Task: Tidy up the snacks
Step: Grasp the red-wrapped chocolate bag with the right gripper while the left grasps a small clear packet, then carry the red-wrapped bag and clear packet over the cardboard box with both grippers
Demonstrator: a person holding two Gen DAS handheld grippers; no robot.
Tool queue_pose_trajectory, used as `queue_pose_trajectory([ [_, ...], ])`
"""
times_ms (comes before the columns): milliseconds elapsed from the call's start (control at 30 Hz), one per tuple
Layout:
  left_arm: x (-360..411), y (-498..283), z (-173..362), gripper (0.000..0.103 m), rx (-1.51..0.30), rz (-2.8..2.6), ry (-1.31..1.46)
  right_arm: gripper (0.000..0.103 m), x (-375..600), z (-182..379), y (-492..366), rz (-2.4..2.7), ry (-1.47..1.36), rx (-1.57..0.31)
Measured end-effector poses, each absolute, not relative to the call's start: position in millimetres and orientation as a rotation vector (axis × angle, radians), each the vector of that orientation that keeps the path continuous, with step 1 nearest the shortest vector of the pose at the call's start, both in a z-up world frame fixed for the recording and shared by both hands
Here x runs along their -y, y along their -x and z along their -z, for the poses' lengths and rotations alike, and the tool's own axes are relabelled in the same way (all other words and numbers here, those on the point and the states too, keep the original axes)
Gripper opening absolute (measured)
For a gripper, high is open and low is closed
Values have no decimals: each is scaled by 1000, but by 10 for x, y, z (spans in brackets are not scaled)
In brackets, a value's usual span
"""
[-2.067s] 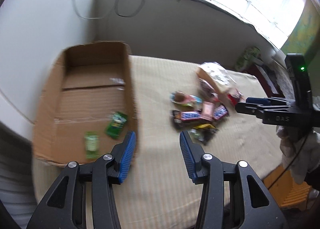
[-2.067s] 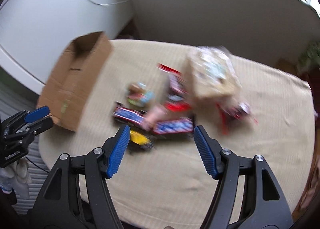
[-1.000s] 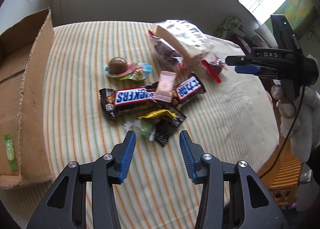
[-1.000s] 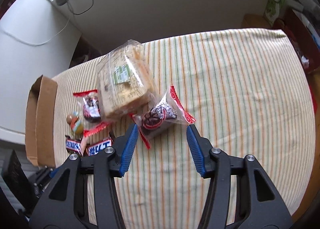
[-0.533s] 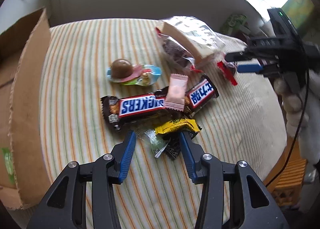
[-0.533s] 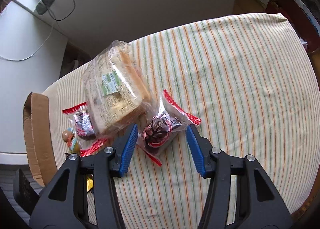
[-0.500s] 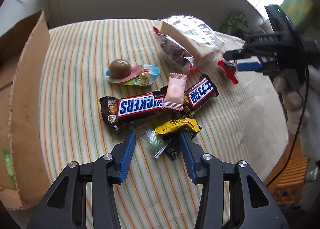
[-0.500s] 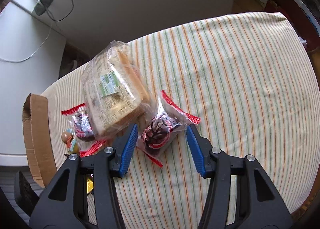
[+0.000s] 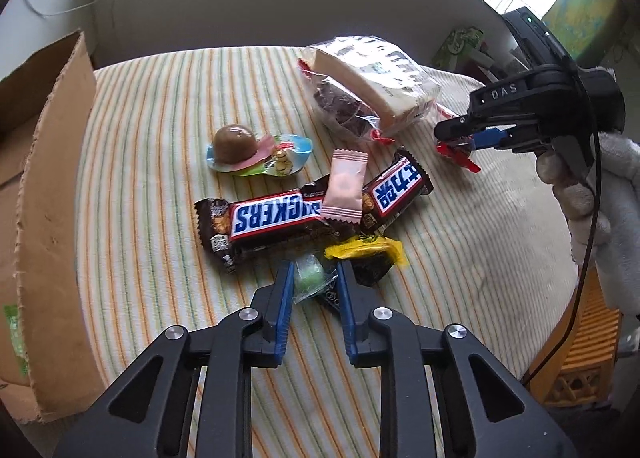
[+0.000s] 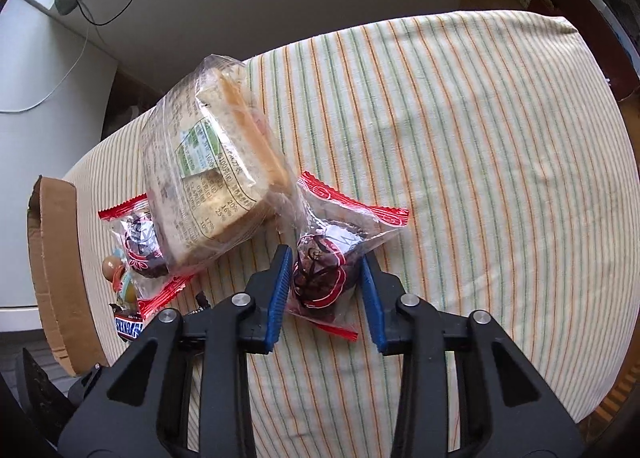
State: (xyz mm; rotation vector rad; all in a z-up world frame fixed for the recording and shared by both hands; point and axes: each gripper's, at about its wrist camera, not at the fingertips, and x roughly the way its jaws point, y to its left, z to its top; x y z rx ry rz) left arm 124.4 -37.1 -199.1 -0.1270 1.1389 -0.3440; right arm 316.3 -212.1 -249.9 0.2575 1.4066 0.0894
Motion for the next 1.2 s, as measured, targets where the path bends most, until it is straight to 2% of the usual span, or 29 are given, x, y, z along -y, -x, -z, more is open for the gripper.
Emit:
queue_pose_trajectory([
  [500, 274, -1100, 1752, 19, -1095, 329, 180, 34, 2174, 2277, -2935, -101, -235, -1342],
  [1200, -423, -792, 1217, 19, -975, 173, 271, 34, 1052, 1575, -2689, -341, -101, -1250],
])
